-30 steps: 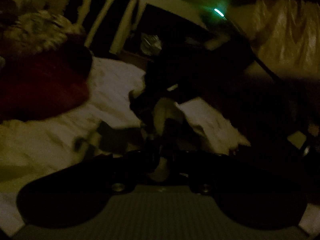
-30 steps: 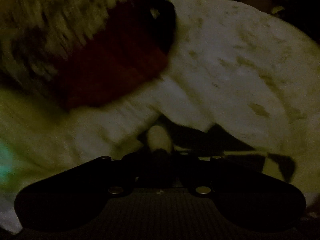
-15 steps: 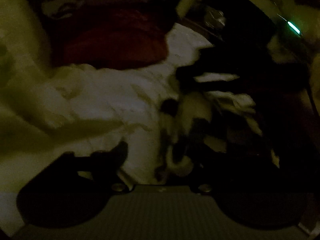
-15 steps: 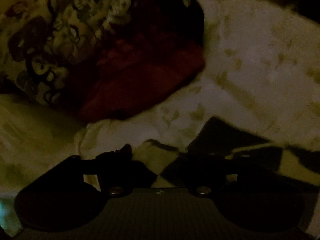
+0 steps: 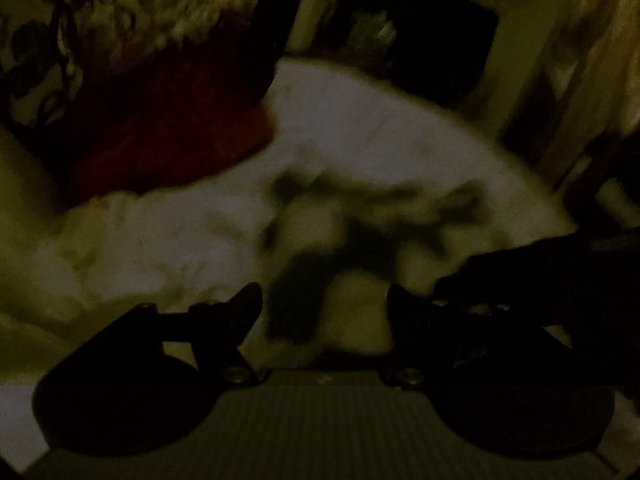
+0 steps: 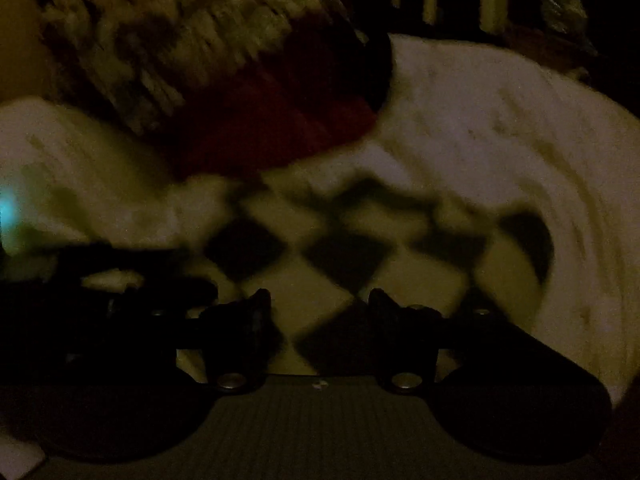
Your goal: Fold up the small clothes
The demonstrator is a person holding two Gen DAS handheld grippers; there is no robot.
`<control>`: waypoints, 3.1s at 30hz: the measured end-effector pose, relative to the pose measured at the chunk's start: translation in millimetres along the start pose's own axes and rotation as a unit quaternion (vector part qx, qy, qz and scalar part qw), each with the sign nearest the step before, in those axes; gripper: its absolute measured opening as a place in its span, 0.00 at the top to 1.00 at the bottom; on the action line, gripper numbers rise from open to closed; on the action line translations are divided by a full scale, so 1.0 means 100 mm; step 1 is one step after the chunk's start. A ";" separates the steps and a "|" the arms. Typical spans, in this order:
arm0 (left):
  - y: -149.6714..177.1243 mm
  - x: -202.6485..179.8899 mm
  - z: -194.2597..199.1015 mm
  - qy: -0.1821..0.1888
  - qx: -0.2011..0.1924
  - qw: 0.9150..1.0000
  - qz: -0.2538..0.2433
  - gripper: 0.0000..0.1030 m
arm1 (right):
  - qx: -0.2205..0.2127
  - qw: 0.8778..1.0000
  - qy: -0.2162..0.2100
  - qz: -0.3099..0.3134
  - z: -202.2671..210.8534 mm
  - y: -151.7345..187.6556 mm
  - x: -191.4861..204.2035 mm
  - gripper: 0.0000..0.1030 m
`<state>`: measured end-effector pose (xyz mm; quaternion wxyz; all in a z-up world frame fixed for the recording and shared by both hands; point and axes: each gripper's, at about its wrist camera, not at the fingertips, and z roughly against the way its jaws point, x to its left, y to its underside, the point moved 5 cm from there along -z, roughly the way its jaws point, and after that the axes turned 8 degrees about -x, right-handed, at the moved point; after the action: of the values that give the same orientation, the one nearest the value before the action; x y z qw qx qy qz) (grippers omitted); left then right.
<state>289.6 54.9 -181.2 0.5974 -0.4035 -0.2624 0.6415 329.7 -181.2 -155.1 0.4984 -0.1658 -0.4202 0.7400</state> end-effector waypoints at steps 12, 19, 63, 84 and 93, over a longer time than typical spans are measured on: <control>-0.22 0.41 0.13 0.079 0.024 0.988 0.128 0.00 | -0.090 0.980 -0.013 -0.176 0.59 -0.09 -0.70 0.00; 0.12 0.58 -0.34 0.076 0.104 0.981 0.145 0.00 | -0.085 0.944 -0.041 -0.317 0.47 0.41 -1.09 0.00; -0.08 -1.96 0.31 0.343 0.081 0.933 0.073 0.66 | -0.197 0.959 0.023 -0.203 2.41 0.14 -1.44 0.27; 0.31 -2.57 0.26 0.190 -0.009 0.967 -0.171 0.17 | -0.162 0.948 0.174 -0.213 2.79 1.19 -2.23 0.00; 0.61 -3.11 0.33 0.223 0.027 0.938 -0.265 0.56 | -0.070 0.986 0.144 -0.052 2.94 1.26 -1.38 0.34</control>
<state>216.1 -253.2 -150.2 0.7998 -0.4356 -0.2021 0.3603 121.3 -455.1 -104.2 0.5787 -0.2833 -0.4027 0.6501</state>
